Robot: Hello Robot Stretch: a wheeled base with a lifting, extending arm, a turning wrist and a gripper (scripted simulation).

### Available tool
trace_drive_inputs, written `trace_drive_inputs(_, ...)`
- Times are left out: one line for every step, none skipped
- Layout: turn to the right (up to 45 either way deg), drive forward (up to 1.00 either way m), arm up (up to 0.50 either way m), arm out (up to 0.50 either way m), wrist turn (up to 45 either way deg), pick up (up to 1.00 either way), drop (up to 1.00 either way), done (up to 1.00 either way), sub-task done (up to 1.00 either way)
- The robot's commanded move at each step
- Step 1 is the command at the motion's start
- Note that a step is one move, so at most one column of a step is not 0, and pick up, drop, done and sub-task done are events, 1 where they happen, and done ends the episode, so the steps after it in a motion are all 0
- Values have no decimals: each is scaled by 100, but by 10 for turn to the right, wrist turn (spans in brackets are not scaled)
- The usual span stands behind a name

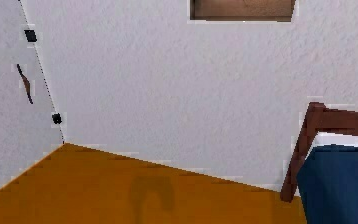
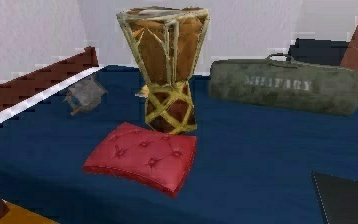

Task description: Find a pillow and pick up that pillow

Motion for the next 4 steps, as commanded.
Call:
trace_drive_inputs(0, 0, 38, 0, 0, 0, 0, 0, 0)
trace_drive_inputs(0, 0, 0, 18, 0, 0, 0, 0, 0)
trace_drive_inputs(0, 0, 0, 0, 450, 0, 0, 0, 0)
trace_drive_inputs(0, 0, 0, 0, 450, 0, 0, 0, 0)
